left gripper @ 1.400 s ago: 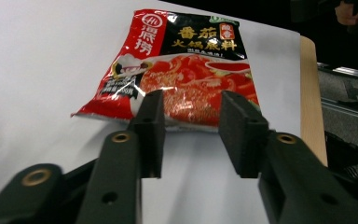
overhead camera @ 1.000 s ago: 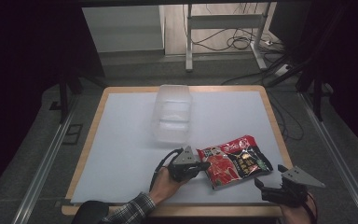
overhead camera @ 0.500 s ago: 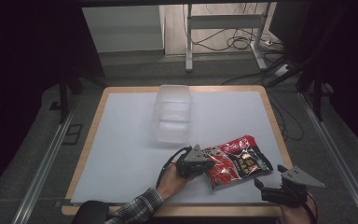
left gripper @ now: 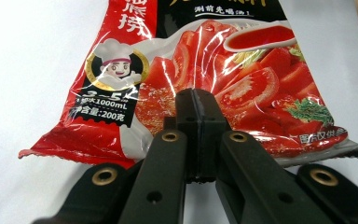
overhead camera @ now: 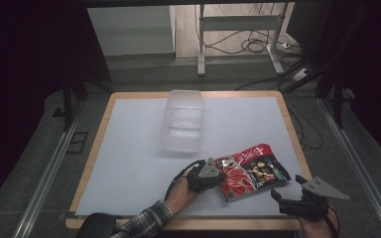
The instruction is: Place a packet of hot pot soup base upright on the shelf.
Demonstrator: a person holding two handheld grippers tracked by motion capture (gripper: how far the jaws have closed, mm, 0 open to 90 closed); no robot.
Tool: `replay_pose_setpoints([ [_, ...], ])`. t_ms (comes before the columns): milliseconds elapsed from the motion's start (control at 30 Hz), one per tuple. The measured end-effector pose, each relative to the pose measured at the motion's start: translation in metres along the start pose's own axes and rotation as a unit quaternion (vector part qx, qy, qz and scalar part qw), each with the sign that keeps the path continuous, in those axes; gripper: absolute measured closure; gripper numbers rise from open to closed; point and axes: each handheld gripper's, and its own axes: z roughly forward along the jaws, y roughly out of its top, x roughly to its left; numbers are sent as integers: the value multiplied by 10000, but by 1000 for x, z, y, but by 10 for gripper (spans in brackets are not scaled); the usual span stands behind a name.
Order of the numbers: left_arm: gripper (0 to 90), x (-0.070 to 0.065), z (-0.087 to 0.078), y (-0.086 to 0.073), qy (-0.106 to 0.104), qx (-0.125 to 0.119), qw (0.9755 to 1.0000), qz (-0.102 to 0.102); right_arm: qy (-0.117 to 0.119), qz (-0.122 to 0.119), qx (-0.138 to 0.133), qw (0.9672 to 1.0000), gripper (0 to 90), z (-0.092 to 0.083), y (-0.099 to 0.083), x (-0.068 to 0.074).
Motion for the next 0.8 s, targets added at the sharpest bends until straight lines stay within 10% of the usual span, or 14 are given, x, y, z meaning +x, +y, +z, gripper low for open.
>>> replay_pose_setpoints([
  [800,900,-4,-8,-8,36,207,9997,-93,-30,95,-144,9998,7,7,11,15],
])
